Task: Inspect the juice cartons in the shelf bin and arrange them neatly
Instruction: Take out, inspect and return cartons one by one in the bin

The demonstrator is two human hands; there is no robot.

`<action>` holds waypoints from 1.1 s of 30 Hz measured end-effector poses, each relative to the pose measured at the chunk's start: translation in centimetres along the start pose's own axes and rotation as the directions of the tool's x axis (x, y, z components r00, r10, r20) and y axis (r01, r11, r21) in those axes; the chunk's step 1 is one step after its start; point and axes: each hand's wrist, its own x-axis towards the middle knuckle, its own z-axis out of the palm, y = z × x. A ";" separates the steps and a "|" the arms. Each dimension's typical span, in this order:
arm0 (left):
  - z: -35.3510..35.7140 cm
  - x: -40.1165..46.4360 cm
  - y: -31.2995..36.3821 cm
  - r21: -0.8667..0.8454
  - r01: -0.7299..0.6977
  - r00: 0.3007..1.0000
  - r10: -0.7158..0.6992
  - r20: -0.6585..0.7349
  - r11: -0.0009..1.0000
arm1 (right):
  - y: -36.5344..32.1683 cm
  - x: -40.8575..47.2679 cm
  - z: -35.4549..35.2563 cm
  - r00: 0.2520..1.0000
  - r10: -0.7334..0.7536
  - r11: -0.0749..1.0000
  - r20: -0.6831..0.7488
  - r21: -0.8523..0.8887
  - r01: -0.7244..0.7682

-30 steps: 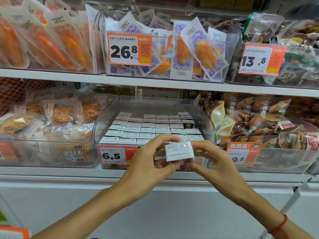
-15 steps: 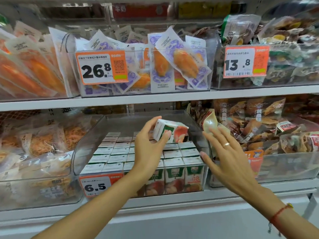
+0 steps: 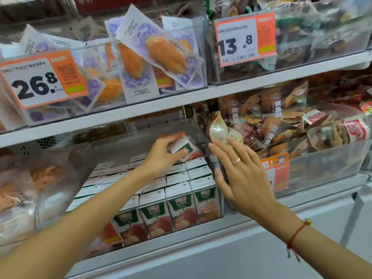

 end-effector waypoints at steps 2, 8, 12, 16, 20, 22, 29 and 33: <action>-0.4 1.1 0.8 0.142 0.016 0.995 -0.030 0.097 0.990 | 0.0 -0.1 0.0 1.000 0.001 1.000 0.011 -0.007 -0.001; 0.5 2.7 1.2 0.309 0.032 0.952 -0.124 0.282 0.950 | 0.0 -0.1 0.1 1.000 -0.004 0.999 0.007 -0.036 0.004; 0.9 2.5 0.0 0.324 -0.051 0.958 -0.045 0.283 0.945 | 0.0 -0.2 0.1 1.000 0.003 1.000 0.011 -0.030 -0.003; 0.2 3.4 -0.7 0.367 -0.041 0.952 -0.075 0.296 0.929 | 0.0 -0.3 0.3 1.000 0.011 1.000 0.000 -0.024 -0.011; -0.3 5.2 -1.6 0.412 -0.012 0.957 -0.110 0.270 0.911 | -0.1 -0.4 0.5 1.000 0.016 1.000 -0.019 -0.023 -0.017; -0.6 6.2 -1.7 0.492 -0.036 0.921 -0.162 0.354 0.870 | -0.1 -0.4 0.6 0.999 0.018 1.000 -0.026 -0.016 -0.019; -0.8 9.0 -1.8 0.612 -0.200 0.865 -0.156 0.477 0.765 | -0.1 -0.4 1.0 0.998 0.021 1.000 -0.061 -0.012 -0.022; -0.3 9.6 -2.1 0.645 -0.227 0.858 -0.164 0.487 0.730 | -0.1 -0.4 1.1 0.998 0.021 1.000 -0.063 -0.013 -0.022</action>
